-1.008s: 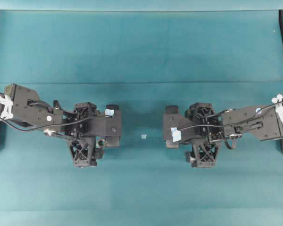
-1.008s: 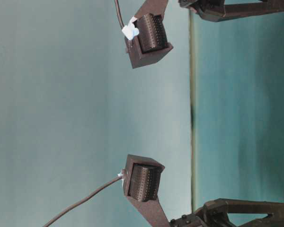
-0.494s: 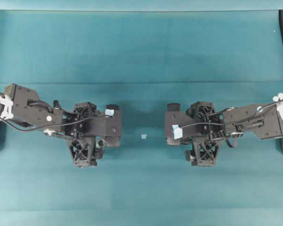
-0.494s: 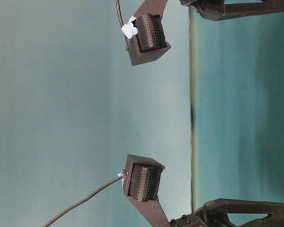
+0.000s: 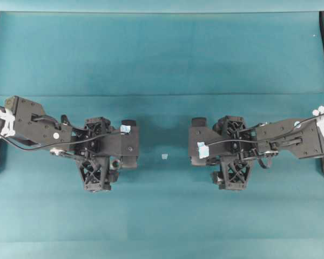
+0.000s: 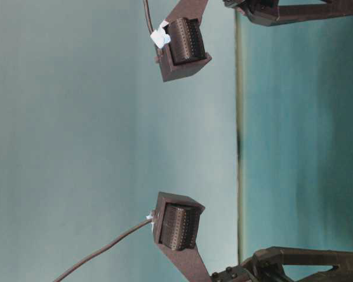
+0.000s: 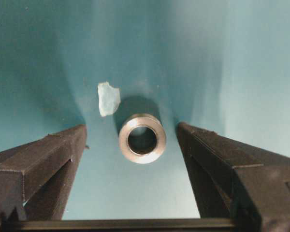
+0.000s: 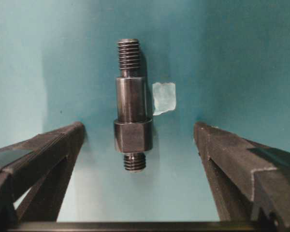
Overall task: Insert the washer onto the shaft with both hands.
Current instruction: 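Close left gripper on the silver washer and right gripper on the shaft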
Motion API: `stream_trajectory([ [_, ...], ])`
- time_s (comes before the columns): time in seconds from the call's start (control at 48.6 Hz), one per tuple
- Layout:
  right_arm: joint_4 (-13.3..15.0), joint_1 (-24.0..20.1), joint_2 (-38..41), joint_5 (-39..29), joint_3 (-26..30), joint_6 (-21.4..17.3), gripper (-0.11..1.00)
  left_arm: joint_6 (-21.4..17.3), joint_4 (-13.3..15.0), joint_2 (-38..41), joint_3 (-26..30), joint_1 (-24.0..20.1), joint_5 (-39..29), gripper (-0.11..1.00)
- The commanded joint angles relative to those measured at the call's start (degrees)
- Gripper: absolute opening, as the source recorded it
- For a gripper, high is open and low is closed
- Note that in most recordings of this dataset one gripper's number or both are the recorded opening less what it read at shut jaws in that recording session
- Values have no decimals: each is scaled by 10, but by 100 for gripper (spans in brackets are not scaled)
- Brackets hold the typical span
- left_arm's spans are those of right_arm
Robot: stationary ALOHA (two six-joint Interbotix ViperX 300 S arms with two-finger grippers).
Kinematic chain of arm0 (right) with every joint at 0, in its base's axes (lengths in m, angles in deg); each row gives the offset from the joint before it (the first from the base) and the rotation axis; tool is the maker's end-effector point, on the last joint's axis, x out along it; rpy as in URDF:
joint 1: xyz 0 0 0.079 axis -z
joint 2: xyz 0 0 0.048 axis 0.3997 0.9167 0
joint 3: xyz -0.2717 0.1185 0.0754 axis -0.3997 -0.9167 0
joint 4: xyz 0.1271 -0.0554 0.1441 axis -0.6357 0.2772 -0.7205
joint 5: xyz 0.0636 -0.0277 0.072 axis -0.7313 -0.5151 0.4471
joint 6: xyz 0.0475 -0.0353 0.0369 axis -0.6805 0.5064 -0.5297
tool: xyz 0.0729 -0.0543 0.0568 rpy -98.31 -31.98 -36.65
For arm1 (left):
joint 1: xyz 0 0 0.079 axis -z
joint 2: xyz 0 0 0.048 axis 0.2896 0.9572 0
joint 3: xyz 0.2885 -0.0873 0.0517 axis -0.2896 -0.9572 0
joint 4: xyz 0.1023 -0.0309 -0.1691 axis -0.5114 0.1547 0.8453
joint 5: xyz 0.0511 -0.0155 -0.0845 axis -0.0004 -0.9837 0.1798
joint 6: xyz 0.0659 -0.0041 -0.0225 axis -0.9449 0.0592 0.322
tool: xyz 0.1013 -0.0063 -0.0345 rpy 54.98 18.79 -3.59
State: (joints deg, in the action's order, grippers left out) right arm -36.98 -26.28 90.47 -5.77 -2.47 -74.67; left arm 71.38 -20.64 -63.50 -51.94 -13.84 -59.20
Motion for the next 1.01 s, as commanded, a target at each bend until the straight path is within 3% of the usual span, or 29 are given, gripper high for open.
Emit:
stream_trajectory([
  [0.0,2,9,1,2,1,0,72,1,-1,0,3,4,4,87],
  [0.103,2,11,2,1,1,0,66,1,-1,0,3,4,4,87],
  [0.391,2,12,5,-1,1,-2,66,2,-1,0,3,6,4,87],
  [0.556,2,12,7,-8,1,-2,64,1,-1,0,3,6,4,79],
  [0.864,2,13,7,-25,2,-1,23,-1,-1,-4,2,6,3,38],
  [0.988,2,14,7,-25,4,-1,17,-1,-1,-5,-1,7,4,36],
])
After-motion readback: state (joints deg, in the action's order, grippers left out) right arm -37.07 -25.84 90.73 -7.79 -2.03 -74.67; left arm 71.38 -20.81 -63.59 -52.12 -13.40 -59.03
